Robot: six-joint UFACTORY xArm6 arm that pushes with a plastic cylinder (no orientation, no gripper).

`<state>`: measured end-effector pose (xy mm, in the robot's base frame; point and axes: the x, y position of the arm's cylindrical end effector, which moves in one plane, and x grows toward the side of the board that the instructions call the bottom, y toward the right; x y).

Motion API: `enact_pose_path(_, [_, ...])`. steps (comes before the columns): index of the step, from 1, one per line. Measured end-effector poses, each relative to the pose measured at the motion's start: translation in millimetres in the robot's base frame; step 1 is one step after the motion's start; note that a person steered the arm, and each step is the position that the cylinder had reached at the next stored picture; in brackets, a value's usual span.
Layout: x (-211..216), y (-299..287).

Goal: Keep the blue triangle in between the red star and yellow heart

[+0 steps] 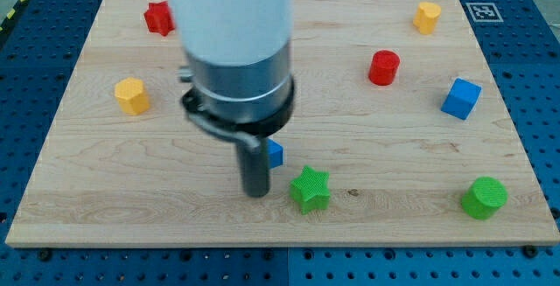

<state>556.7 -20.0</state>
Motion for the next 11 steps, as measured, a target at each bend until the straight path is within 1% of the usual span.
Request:
enact_pose_path(1, [-57,9])
enact_pose_path(2, [-103,10])
enact_pose_path(3, [-90,9])
enact_pose_path(4, [-61,1])
enact_pose_path(5, [-64,-16])
enact_pose_path(6, [-114,-10])
enact_pose_path(7, [-150,12])
enact_pose_path(8, [-125,14])
enact_pose_path(9, [-104,-10])
enact_pose_path(10, [-139,-18])
enact_pose_path(11, [-195,8])
